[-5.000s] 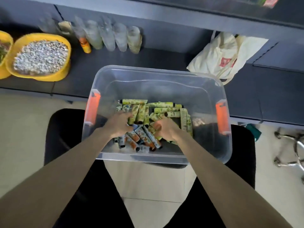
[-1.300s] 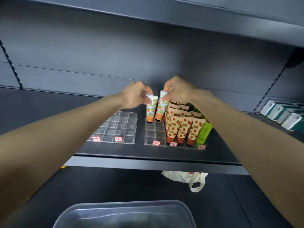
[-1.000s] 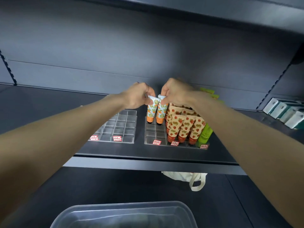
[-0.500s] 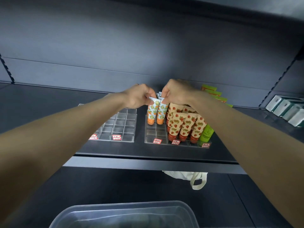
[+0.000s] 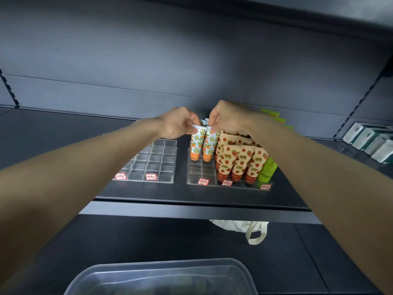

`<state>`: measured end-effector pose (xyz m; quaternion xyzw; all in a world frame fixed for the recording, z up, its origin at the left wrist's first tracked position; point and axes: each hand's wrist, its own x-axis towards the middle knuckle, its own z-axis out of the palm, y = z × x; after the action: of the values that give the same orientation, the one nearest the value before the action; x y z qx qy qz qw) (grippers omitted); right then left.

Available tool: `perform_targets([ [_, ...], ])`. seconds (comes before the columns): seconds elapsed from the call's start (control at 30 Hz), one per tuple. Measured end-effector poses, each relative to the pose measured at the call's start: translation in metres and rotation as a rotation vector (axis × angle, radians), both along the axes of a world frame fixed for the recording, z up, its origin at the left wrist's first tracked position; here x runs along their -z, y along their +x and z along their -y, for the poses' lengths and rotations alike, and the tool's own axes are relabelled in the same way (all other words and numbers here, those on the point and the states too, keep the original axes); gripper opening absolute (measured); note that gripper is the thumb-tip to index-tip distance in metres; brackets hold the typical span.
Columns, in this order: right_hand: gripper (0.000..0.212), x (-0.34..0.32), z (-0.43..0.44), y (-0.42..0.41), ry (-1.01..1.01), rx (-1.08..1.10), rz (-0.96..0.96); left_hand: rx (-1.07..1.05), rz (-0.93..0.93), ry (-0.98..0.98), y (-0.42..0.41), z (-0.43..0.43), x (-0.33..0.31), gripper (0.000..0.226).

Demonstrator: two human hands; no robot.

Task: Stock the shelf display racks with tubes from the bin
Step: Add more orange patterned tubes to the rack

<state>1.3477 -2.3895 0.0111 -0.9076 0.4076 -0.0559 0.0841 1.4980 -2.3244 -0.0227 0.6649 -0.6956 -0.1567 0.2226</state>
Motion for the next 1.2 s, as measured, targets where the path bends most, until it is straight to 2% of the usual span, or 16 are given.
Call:
perform_targets([
  [0.27, 0.019, -0.025, -0.021, -0.007, -0.043, 0.000, 0.008, -0.040, 0.034, -0.062, -0.002, -0.020, -0.022, 0.017],
  [0.4, 0.021, -0.035, -0.045, -0.013, 0.022, -0.022, 0.073, -0.077, 0.076, -0.089, -0.003, -0.053, -0.040, 0.020],
  [0.6, 0.021, -0.017, -0.107, -0.028, 0.080, -0.087, 0.158, -0.067, 0.105, 0.031, -0.020, -0.130, -0.033, 0.020],
  [0.8, 0.023, 0.055, -0.168, -0.047, 0.209, -0.147, 0.117, -0.092, 0.048, 0.183, -0.031, -0.200, 0.034, 0.018],
  [0.97, 0.023, 0.147, -0.213, -0.060, 0.369, -0.110, 0.044, -0.101, 0.027, 0.334, -0.041, -0.246, 0.118, 0.027],
  [1.2, 0.021, 0.280, -0.266, -0.087, 0.631, -0.063, -0.108, -0.167, -0.070, 0.587, -0.054, -0.305, 0.239, 0.019],
])
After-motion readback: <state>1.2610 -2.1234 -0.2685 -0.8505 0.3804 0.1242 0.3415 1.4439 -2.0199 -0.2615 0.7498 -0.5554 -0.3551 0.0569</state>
